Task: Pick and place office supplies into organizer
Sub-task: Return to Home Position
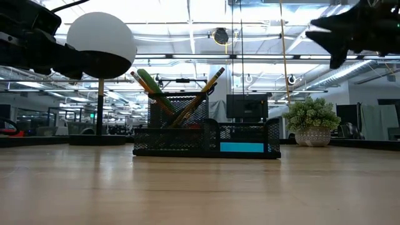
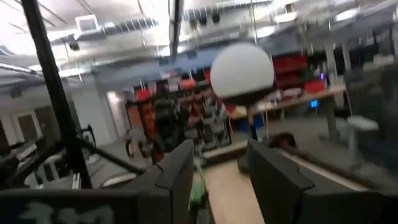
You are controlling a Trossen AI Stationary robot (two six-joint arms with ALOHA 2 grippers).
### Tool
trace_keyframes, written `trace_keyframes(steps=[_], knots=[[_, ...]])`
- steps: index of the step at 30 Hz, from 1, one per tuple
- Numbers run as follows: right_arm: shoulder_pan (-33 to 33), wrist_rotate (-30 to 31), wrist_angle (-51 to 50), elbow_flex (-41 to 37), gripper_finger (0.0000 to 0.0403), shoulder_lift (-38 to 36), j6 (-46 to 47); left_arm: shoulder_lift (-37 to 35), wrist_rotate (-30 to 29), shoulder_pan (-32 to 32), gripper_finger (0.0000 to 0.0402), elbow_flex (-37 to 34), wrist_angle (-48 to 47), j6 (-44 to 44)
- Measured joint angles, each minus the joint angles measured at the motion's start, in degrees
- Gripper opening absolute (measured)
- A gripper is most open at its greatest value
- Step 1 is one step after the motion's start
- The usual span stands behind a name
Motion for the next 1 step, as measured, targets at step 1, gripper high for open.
trace_keyframes(steps=[1], knots=[[0.00, 0.04, -2.21, 0.00, 0.0139, -1.11, 0.63, 0.00, 0.00, 0.01, 0.0115, 0.00, 0.00, 0.00]])
